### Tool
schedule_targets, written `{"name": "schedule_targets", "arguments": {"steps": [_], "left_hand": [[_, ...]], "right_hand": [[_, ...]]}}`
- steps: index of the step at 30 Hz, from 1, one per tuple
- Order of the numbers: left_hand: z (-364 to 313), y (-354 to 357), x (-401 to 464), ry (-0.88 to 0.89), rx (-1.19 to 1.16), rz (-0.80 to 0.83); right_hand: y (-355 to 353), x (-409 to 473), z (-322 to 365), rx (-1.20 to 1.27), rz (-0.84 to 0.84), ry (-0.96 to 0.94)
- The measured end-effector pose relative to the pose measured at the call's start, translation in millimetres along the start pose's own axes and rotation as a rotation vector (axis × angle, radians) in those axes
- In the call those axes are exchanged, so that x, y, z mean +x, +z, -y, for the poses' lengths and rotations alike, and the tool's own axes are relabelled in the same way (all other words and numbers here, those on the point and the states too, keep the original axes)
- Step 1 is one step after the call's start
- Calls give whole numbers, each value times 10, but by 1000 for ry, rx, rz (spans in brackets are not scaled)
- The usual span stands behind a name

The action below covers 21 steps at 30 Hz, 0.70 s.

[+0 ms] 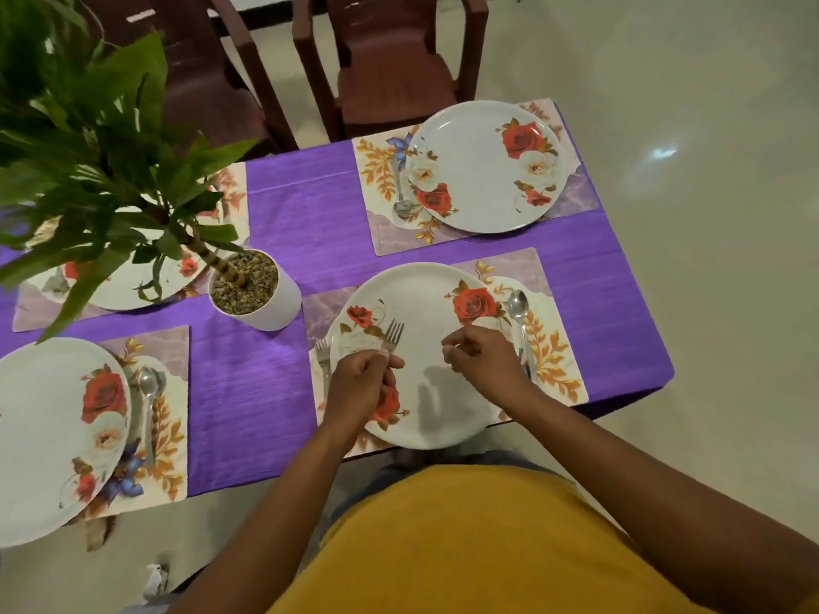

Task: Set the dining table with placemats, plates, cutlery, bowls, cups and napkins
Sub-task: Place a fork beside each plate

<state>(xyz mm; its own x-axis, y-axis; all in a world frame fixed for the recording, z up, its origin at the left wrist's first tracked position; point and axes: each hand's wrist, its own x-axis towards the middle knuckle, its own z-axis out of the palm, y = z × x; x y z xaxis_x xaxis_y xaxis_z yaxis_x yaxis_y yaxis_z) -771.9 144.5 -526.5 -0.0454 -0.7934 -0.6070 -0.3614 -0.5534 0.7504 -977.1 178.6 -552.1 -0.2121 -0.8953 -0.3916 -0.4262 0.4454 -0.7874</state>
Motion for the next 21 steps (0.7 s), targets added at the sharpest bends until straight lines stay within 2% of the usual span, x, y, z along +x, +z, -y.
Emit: {"name": "schedule_targets", "arguments": {"steps": [3, 6, 13, 21], "left_hand": [[-48, 100, -37, 25, 30, 101], [-121, 217, -83, 55, 46, 183], [-294, 515, -146, 93, -33, 322], [-449, 1131, -46, 99, -9, 256]], "right_hand": [[-66, -91, 161, 248, 12, 132], [-108, -144, 257, 302, 20, 151], [-355, -262, 239, 451, -90, 218], [-1217, -146, -139, 795, -183, 317]]}}
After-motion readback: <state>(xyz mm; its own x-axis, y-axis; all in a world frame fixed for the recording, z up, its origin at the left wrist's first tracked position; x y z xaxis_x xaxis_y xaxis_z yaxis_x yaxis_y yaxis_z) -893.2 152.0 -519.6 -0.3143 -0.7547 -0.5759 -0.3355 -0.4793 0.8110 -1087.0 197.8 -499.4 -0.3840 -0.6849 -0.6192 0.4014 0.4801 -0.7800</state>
